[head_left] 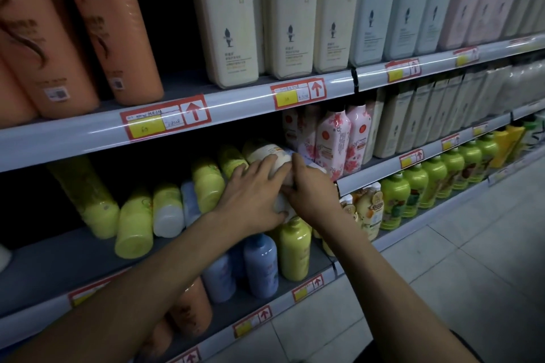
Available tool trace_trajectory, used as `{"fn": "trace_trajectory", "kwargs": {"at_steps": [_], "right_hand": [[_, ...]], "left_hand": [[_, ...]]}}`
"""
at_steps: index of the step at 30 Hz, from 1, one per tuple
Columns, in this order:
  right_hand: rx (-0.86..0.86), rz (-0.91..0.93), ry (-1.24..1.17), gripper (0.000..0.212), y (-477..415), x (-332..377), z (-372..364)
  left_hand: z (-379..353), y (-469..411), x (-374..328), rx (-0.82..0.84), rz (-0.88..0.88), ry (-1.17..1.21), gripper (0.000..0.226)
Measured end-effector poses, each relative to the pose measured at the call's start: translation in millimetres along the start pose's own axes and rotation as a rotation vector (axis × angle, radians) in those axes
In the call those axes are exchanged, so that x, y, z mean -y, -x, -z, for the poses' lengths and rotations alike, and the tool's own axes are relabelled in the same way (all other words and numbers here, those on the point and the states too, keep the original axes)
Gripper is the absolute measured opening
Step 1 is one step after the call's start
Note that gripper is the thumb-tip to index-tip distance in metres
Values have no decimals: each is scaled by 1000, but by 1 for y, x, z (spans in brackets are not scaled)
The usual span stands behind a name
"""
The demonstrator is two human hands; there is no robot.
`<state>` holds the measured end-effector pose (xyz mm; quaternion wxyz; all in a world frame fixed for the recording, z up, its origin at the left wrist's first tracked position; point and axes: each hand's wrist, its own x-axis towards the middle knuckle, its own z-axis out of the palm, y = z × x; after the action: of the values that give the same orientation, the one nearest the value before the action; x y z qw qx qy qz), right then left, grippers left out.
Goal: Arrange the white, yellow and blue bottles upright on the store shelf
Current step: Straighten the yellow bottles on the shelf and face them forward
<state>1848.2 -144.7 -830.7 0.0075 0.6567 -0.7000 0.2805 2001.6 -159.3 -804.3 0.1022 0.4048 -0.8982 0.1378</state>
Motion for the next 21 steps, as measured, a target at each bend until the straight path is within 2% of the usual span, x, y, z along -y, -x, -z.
{"fn": "trace_trajectory", "kwargs": {"at_steps": [4,11,17,21], "right_hand": [[-74,22,-5,72,-1,-1,0],[-107,99,129,82,13,-9,10],[-191,194,185,80,34,-22,20],[-253,193,151,79,43,-29,25]], "left_hand": [[-1,-1,7,1,34,64,101],[5,0,15,8,25,137,95],[13,-3,22,-18,34,79,89],[8,-1,19,-28,63,68,90]]}}
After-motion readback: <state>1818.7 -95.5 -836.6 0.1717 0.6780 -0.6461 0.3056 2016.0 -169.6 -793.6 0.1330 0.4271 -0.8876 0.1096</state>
